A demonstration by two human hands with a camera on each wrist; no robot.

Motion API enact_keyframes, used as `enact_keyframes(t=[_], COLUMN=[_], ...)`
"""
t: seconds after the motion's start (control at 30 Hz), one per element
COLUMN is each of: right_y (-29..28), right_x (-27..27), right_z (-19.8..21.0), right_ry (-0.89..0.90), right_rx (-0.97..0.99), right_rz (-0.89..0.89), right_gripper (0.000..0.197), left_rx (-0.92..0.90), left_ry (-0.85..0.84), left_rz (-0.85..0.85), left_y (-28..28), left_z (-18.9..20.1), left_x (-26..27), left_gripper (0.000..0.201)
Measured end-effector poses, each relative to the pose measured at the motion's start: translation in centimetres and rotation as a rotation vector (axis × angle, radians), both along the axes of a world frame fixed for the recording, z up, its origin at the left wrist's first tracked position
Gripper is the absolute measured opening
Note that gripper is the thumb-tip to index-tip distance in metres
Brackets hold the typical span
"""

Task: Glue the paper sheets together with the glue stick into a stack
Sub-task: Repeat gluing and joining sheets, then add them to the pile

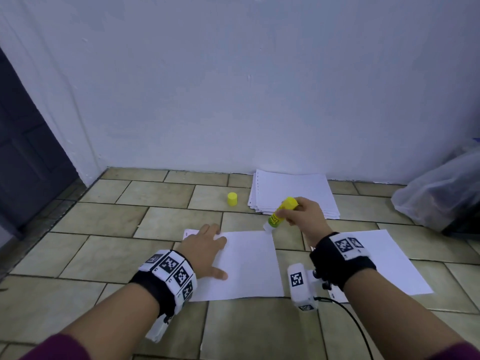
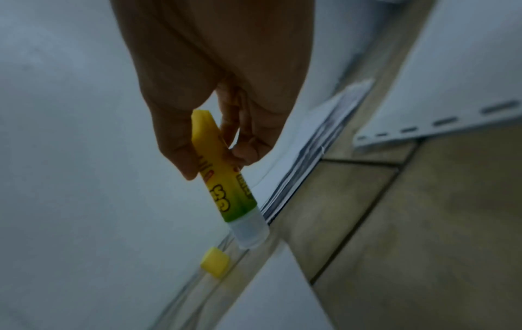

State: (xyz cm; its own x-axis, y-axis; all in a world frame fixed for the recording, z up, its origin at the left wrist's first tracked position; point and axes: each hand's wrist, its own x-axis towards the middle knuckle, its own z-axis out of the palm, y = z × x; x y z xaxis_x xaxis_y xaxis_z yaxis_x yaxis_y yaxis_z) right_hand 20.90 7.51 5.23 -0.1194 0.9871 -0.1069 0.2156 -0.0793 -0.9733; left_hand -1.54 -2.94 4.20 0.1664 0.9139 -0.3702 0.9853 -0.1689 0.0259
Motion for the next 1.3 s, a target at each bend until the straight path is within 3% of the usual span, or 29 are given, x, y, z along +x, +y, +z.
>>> enact_keyframes(t=[0.1, 0.37, 0.73, 0.93, 1.0, 1.13, 1.2, 1.27, 1.3], right_y=[0.3, -0.4, -5.6, -6.0, -5.5, -4.0, -3.4, -2.7, -2.3], right_x=[-1.2, -3.2, 1.0, 1.9, 2.3, 2.8, 2.3, 1.9, 1.7], right_z=[0.2, 0.1, 0.5, 1.9, 2.5, 3.8, 4.1, 3.9, 3.5], right_ry=[-0.268, -0.542, -0.649, -0.705, -0.524, 0.124, 0.424, 0.625, 0.639], right_rx=[0.166, 0.296, 0.358, 0.288, 0.187, 0.008, -0.113, -0.240, -0.270], right_rz=[0.060, 0.215, 0.539, 0.660, 0.589, 0.217, 0.122, 0.073, 0.065], right_gripper=[0.022, 0.014, 0.017, 0.018, 0.018, 0.017, 0.017, 0.012, 0.016], left_rx=[-0.015, -0.077, -0.071, -0.087, -0.089, -0.078, -0.054, -0.053, -0.051], left_ry=[-0.019, -0.007, 0.012, 0.059, 0.094, 0.087, 0.063, 0.015, 0.006], left_rz=[-0.023, -0.055, -0.063, -0.086, -0.082, -0.059, -0.089, -0.108, -0.109], left_y=[0.4, 0.7, 0.7, 0.7, 0.6, 0.2, -0.2, -0.4, -0.5], left_z=[-0.2, -0.4, -0.2, 0.6, 0.7, 1.4, 1.4, 1.1, 0.9], left_x=[0.6, 0.8, 0.8, 0.9, 0.6, -0.1, -0.5, -0.8, -0.9], left_gripper=[0.075, 0.076, 0.075, 0.062, 0.063, 0.057, 0.054, 0.052, 0.053])
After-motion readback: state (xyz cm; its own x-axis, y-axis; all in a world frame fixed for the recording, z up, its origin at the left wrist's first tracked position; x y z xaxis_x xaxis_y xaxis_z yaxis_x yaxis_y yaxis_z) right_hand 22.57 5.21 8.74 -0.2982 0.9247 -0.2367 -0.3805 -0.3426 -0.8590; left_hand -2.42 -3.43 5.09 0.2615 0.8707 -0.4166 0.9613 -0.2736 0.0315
